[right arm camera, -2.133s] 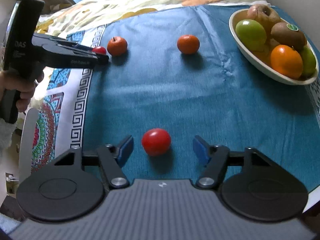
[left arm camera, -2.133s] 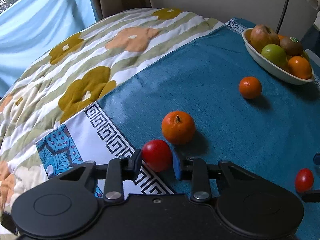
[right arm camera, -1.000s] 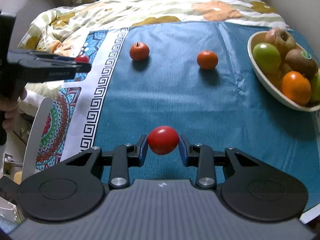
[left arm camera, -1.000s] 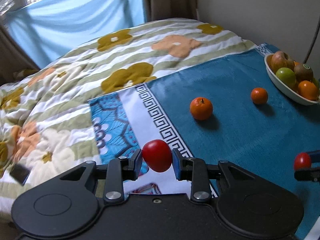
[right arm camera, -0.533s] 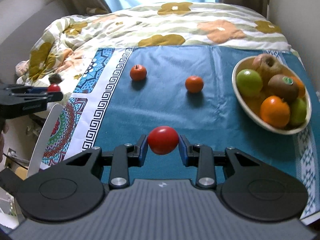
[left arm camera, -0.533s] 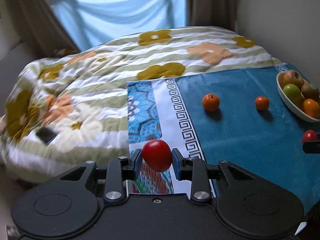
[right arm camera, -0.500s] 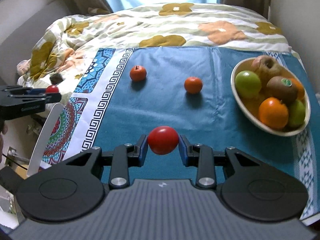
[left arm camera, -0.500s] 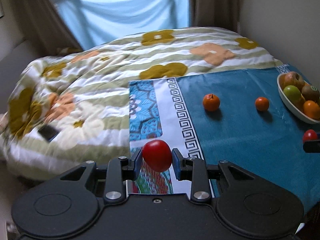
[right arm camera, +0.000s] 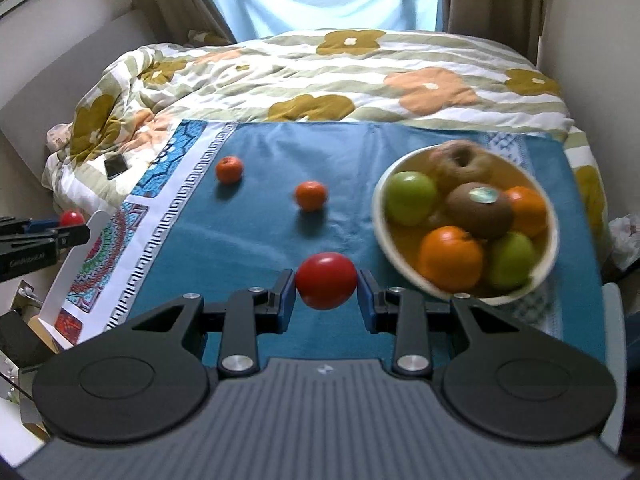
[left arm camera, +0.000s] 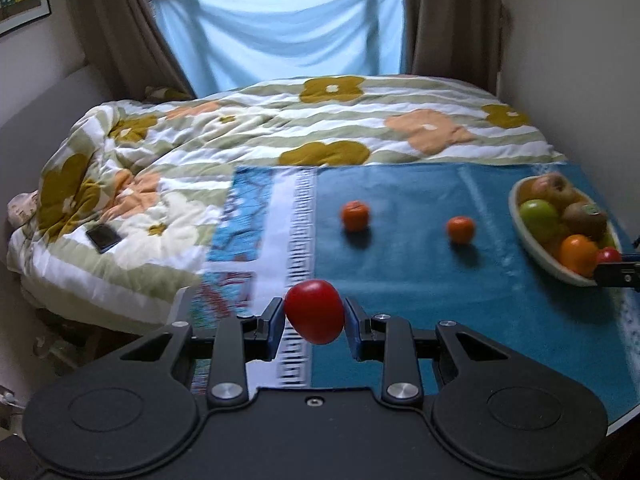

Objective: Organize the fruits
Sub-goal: 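Carry both red tomatoes over the cream bowl with both grippers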

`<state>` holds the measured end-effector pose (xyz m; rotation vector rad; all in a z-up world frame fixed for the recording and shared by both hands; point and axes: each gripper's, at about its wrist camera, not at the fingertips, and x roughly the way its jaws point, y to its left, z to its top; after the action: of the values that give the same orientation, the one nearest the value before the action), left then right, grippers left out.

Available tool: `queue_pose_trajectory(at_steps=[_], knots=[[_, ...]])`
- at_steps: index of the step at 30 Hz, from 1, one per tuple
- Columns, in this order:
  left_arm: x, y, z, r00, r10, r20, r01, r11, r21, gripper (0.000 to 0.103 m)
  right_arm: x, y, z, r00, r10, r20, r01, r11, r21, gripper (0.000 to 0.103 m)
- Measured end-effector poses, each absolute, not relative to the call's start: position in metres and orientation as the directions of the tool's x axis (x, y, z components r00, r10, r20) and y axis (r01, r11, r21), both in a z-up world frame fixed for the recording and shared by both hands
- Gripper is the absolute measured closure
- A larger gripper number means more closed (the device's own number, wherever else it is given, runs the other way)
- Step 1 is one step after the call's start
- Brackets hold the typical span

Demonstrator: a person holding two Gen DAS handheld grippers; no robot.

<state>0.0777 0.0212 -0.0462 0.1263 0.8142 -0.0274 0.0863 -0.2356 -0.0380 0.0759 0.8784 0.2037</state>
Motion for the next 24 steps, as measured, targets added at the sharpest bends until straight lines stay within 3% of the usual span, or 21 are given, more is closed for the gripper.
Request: queue_pose_trajectory(at_steps=[24], knots=[[0.132,-0.183,-0.061,0.681,-0.205,-0.703,0.331,0.943,0.045,0.068,0.126,-0.389,-0.043,0.687,0.126,-0.716,-0.085,0.992,0.093,0.055]])
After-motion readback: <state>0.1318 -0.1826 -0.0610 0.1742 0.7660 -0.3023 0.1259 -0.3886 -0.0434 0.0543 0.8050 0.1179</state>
